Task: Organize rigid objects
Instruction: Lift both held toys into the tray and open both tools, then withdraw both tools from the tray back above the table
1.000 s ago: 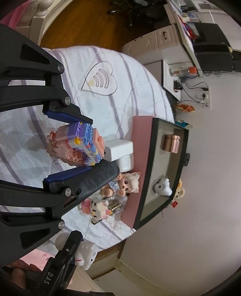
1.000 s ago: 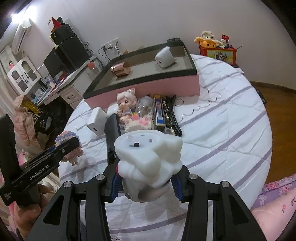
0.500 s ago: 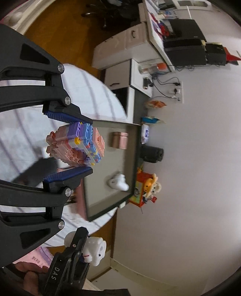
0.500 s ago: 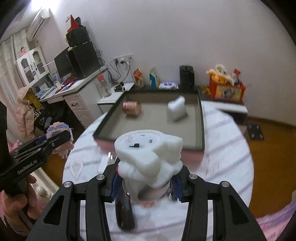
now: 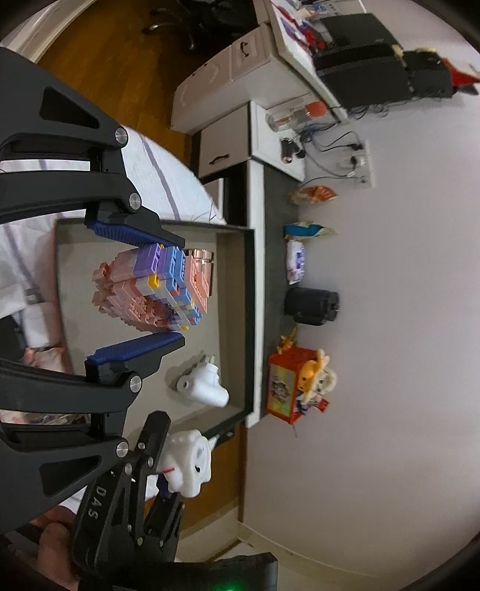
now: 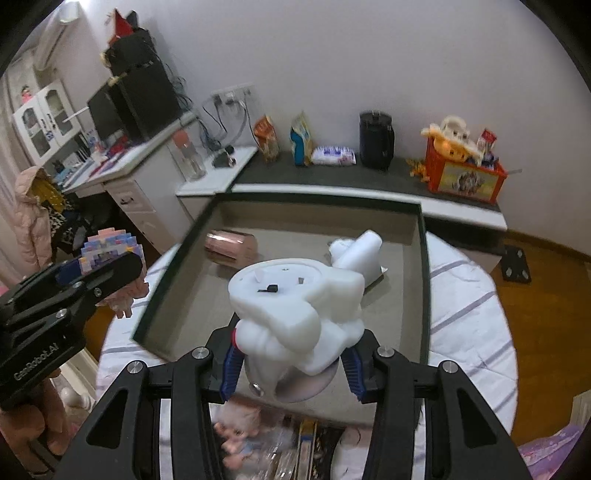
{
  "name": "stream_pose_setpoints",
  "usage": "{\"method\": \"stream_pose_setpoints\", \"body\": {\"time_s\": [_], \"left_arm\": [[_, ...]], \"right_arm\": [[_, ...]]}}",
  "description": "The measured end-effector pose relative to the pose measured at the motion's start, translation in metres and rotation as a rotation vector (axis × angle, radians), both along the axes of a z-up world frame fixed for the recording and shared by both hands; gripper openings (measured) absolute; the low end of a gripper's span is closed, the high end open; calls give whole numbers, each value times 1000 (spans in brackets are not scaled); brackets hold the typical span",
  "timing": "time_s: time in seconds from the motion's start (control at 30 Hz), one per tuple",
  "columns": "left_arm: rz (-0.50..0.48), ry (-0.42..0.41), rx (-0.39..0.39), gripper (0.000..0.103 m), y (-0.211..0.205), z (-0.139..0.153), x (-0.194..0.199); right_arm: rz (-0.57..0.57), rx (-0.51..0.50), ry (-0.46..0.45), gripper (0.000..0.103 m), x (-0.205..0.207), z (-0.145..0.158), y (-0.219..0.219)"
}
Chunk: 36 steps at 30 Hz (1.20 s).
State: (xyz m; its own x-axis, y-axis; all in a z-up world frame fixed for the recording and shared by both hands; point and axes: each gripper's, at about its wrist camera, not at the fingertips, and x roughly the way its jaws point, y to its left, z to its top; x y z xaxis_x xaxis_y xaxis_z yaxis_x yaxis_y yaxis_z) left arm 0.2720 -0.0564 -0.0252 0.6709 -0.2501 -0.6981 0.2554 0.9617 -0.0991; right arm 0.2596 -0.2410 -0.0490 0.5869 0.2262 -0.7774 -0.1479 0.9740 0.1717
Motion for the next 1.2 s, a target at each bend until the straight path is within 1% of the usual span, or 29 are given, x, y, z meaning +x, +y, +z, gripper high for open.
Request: {"method": "stream_pose_setpoints", "body": {"time_s": [0.13,0.27,0.37,0.53,0.57,0.6,0.63,0.67,0.77,0.8,0.83,0.9,1.0,1.2], "left_arm": [[-10,66,20,45,-11,-28,27],[-10,114,40,45,-19,-53,44],[-12,144,44,45,-22,-66,52],[-6,172,69,47,-26,-75,56],[1,172,82,54,-26,-76,55],[13,167,103,73,-26,-76,54],[24,159,113,81,-26,-74,53],[30,138,115,92,-24,-71,50],[33,106,116,94,-19,-57,41],[37,99,117,95,-16,-52,37],[41,91,117,96,-13,-47,34],[53,68,121,99,-7,-36,23],[64,36,118,101,1,-20,3],[78,-19,96,102,20,10,-48]], "right_arm": [[-14,-1,65,47,25,-26,-6],[-29,1,112,47,42,-45,-12],[-36,1,137,47,49,-54,-16],[-47,-3,159,47,53,-61,-19],[-47,-11,165,47,54,-62,-18],[-34,-20,174,51,53,-63,-17],[-30,-18,178,58,54,-64,-17],[-23,-2,172,60,53,-63,-16],[-23,-5,152,71,48,-56,-12],[-41,-29,145,82,46,-53,-12],[-50,-32,136,83,43,-51,-12],[-57,-1,121,83,36,-43,-14],[-72,15,86,83,19,-29,-15],[-85,74,23,83,-30,5,-16]]}}
